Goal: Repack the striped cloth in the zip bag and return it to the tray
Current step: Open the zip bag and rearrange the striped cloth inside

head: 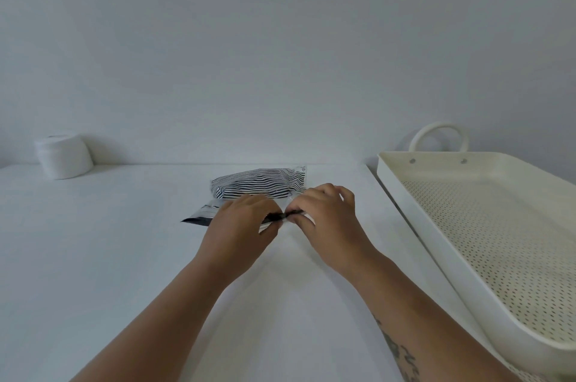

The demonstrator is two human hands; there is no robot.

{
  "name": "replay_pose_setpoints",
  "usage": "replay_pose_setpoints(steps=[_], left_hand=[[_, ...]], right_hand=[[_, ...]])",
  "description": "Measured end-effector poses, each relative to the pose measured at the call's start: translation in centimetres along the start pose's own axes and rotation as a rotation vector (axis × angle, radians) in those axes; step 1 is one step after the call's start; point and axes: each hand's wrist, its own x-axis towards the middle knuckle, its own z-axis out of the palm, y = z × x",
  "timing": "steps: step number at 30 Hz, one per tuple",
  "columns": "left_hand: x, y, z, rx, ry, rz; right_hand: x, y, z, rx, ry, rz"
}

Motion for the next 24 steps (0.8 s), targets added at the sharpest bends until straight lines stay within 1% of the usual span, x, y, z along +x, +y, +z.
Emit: replay_pose_setpoints(steps=[7,11,14,21,24], left_hand=[[0.06,0.08,-0.18,-0.023,0.001,-0.003],[0.11,0.36,-0.27,0.017,0.04,0.024],[0.16,0.49,-0.4,0.061,0.062,0.006],[-0.05,0.04,-0.7,0.122,0.023,-0.033],[-0.07,0.13,-0.77,0.128,0.026,-0.04]], right_hand=[[0.21,0.01,-0.12,0.067,-0.002,-0.024],[0.29,-0.16,-0.28,0.023,0.023,-0.019],[0.23,-0.04,-0.37,-0.012,0.044,-0.002],[-0.2,0.54,-0.39,-0.044,0.05,0.083],[-0.29,0.05,-0.33,-0.056,0.014,0.063]])
